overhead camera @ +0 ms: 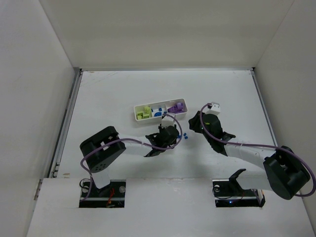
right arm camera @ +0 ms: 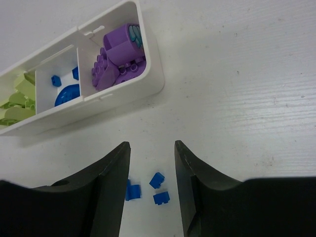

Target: Sort the legos into containers by color

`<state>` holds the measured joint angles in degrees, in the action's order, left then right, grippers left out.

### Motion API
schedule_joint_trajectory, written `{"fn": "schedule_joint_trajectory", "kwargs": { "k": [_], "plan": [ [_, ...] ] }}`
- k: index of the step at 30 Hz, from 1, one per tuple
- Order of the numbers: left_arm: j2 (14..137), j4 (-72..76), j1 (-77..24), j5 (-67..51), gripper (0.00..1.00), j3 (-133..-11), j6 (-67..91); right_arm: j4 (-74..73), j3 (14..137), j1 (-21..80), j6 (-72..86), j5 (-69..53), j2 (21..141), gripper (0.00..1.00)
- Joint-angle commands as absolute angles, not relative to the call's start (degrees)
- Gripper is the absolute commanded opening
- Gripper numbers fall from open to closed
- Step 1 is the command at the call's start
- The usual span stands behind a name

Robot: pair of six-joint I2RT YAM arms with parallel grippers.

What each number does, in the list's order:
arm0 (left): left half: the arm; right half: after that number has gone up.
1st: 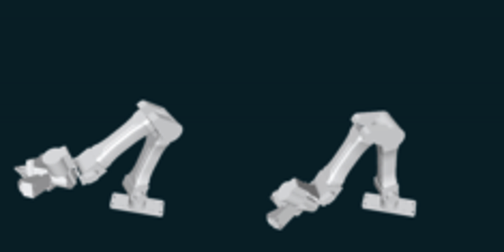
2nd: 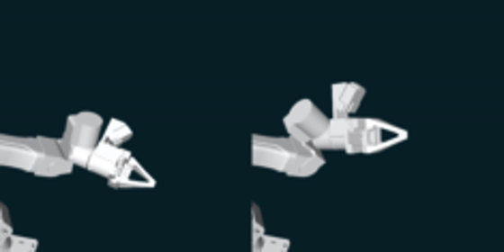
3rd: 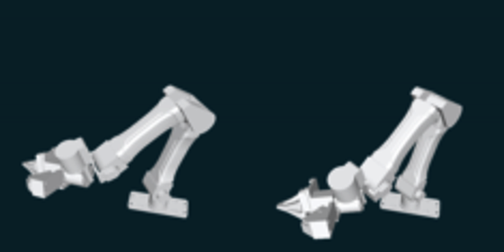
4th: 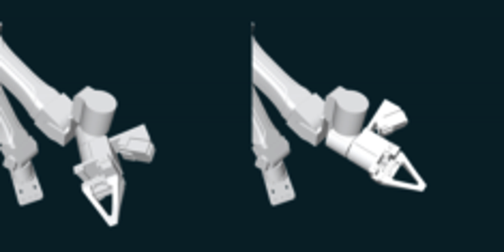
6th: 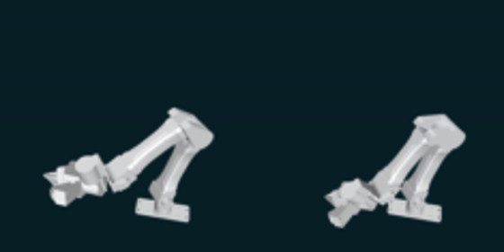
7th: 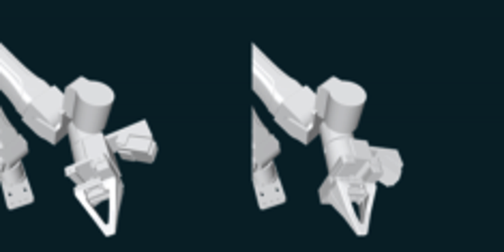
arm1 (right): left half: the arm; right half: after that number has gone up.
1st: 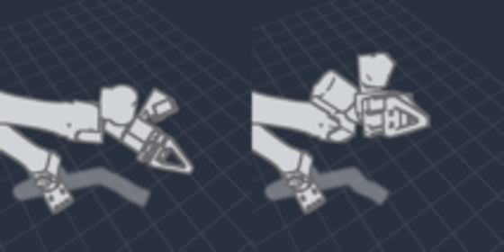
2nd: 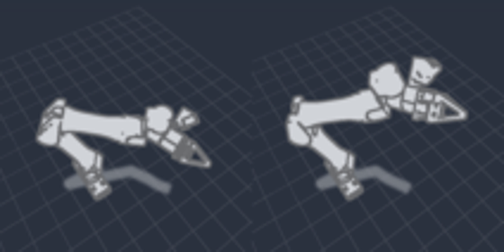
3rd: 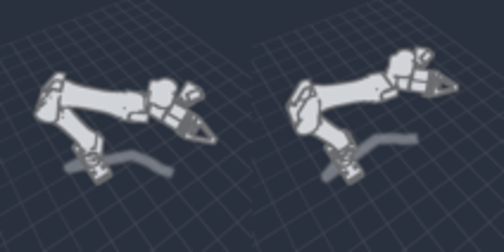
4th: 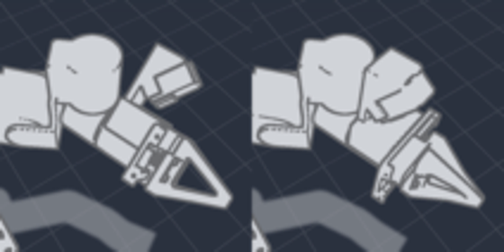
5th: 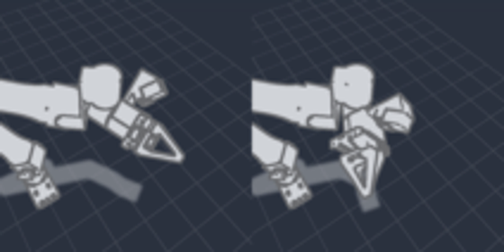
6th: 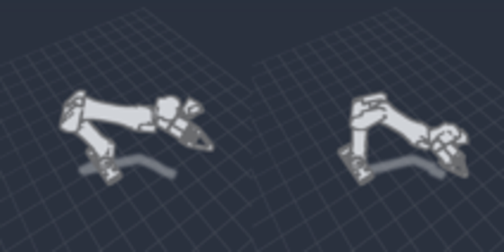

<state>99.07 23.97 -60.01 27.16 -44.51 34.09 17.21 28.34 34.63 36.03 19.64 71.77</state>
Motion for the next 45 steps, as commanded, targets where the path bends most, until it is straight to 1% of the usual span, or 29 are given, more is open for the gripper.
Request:
{"fn": "schedule_joint_trajectory", "kwargs": {
  "k": [1,3,5,10,14,17,22,27,30,32,38,39,41,45],
  "plan": [
    [100.19,23.91,-59.98,27.25,0.28,-47.11,33.05,19.69,30.06,35.29,36.12,19.69,71.72,0.47],
    [100.72,23.47,-59.72,27.42,0.27,-47.72,33.05,19.69,30.06,35.29,36.21,19.6,71.81,0.47],
    [101.25,23.55,-59.63,28.03,0.24,-47.99,32.96,19.6,30.23,35.29,35.95,19.6,71.89,0.47],
    [100.73,23.38,-59.37,28.39,0.11,-48.08,32.43,19.6,30.32,35.29,35.86,19.6,72.24,0.47],
    [96.87,23.38,-58.84,29.97,0.08,-47.02,32.08,19.86,30.06,35.29,36.03,19.6,71.72,0.47],
    [92.74,23.9,-56.83,29.97,0.08,-46.23,31.55,19.6,30.23,35.29,35.77,19.6,71.98,0.47],
    [89.65,23.47,-50.68,27.69,0.09,-48.07,31.38,19.6,30.58,35.29,35.95,19.6,72.59,0.47],
    [92.1,23.29,-44.88,24.79,0.1,-51.85,30.67,19.77,30.41,35.64,36.12,19.6,72.33,0.47],
    [94.3,23.29,-43.02,24.17,0.11,-53.78,29.8,19.51,30.59,35.73,35.68,19.78,72.25,0.47],
    [95.53,23.29,-42.41,24.35,0.15,-54.75,29.01,19.42,30.5,35.81,35.68,19.86,71.81,0.47],
    [96.94,23.38,-41.53,25.31,0.32,-55.72,27.51,18.63,30.85,36.08,34.89,20.04,71.81,0.47],
    [96.68,23.29,-41.53,25.66,0.33,-55.72,27.42,18.63,30.94,36.16,34.89,20.21,71.89,0.47],
    [95.54,23.38,-42.14,26.28,0.33,-54.85,27.07,18.37,31.29,36.17,34.54,20.04,72.33,0.43],
    [92.03,23.56,-46.26,26.28,0.27,-51.6,26.81,17.84,31.73,37.04,34.19,20.56,72.77,0.31]
  ]
}}
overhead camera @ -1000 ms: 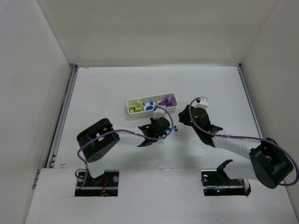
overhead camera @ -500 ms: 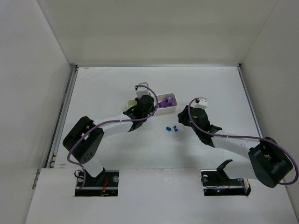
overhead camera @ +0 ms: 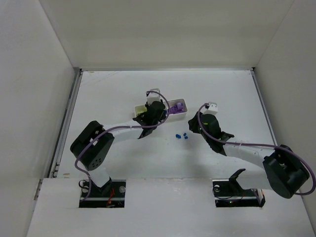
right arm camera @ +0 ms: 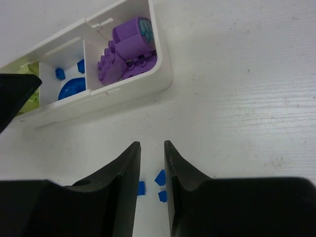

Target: Sort the legos into containers by color

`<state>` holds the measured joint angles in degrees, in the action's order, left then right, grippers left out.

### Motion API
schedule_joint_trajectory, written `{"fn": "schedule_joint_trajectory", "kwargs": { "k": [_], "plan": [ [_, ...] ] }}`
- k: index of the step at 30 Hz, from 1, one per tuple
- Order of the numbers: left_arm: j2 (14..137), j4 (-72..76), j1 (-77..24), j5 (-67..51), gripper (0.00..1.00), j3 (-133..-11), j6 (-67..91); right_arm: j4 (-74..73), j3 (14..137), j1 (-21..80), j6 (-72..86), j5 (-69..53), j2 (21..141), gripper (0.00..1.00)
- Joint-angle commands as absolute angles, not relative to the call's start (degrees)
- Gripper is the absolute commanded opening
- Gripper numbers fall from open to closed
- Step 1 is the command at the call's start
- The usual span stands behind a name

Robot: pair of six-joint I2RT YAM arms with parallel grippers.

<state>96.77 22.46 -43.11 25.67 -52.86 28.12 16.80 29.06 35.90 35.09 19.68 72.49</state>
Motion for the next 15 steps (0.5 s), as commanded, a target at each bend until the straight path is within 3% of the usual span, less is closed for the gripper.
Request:
{"fn": "schedule_joint_trajectory", "kwargs": {
  "k": [1,4,8,12,15],
  "plan": [
    [91.24,23.21,-48.01,26.11,0.26,-50.72,26.98,17.84,31.9,37.04,34.28,20.65,73.12,0.29],
    [89.48,23.2,-54.16,26.54,0.27,-47.3,27.6,17.32,32.34,37.48,34.01,20.83,73.83,0.25],
    [89.65,22.94,-61.11,27.6,0.32,-44.65,30.14,17.32,32.43,37.57,34.02,21.71,74.0,0.26],
    [92.19,23.47,-64.46,29.0,0.42,-44.03,32.34,16.61,32.08,37.57,33.49,22.23,72.95,0.39],
    [94.12,23.64,-65.17,29.27,0.43,-44.65,34.18,16.26,31.73,37.57,34.1,22.85,72.95,0.45]
  ]
}}
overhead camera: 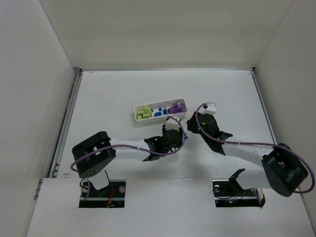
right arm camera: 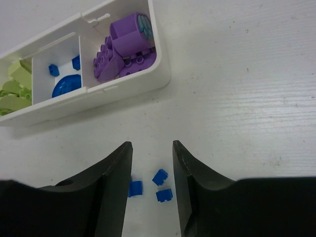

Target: Sort the legos into containers by color

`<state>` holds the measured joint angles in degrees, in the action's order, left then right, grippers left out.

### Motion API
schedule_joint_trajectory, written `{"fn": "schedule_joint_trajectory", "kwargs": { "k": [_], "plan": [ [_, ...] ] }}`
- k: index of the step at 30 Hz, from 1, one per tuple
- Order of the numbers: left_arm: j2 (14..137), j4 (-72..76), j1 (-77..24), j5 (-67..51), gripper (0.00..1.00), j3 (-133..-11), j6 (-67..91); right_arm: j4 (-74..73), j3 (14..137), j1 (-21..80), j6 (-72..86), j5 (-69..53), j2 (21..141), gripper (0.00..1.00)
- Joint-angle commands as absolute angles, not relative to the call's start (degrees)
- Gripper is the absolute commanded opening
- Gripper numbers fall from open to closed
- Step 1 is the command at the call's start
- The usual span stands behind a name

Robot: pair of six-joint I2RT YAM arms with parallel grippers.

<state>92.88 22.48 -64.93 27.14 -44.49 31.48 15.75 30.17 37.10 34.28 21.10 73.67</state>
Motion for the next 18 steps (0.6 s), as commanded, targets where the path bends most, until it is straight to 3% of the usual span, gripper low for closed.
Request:
{"fn": "schedule_joint_trajectory", "kwargs": {
  "k": [1,18],
  "plan": [
    [94.91,24.34,-65.26,29.62,0.43,-44.74,34.28,16.17,31.55,37.66,34.1,22.94,72.95,0.45],
    [103.97,28.21,-62.89,29.44,0.41,-47.98,37.62,16.7,28.47,35.9,34.98,22.5,71.1,0.46]
  ]
}}
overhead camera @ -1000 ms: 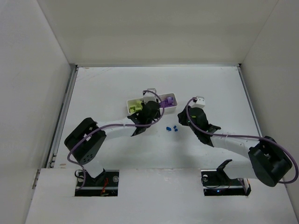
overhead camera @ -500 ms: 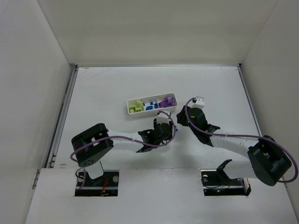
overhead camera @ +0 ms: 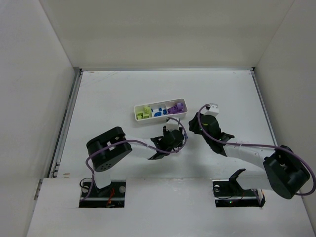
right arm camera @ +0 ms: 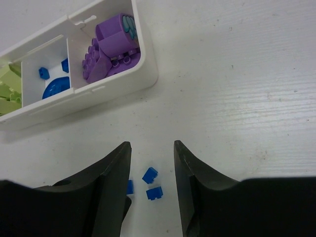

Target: Sort the legos into containers by color

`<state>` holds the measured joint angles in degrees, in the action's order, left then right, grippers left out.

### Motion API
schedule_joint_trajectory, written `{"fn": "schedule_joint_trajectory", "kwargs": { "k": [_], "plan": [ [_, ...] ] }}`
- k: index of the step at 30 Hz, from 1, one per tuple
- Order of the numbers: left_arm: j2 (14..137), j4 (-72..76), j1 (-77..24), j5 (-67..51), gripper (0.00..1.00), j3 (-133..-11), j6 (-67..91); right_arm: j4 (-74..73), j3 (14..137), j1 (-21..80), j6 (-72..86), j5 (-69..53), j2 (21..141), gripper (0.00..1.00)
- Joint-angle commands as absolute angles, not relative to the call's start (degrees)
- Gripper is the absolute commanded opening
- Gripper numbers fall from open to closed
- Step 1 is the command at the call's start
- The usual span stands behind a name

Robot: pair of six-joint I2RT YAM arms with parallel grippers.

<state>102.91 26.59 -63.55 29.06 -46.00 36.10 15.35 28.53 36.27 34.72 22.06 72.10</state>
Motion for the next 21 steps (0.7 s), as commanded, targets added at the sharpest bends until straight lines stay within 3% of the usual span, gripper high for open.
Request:
{"fn": "schedule_joint_trajectory", "kwargs": {
  "k": [1,10,21],
  "plan": [
    [104.24,28.21,-62.88,29.53,0.41,-48.16,37.62,16.44,28.74,36.16,34.89,22.5,71.36,0.46],
    [105.82,28.13,-62.18,29.53,0.32,-49.04,37.71,16.7,28.83,36.25,34.54,22.76,71.55,0.46],
    [99.33,28.12,-61.83,29.53,0.24,-45.01,37.88,16.17,28.48,36.08,34.37,22.41,71.01,0.48]
  ]
}}
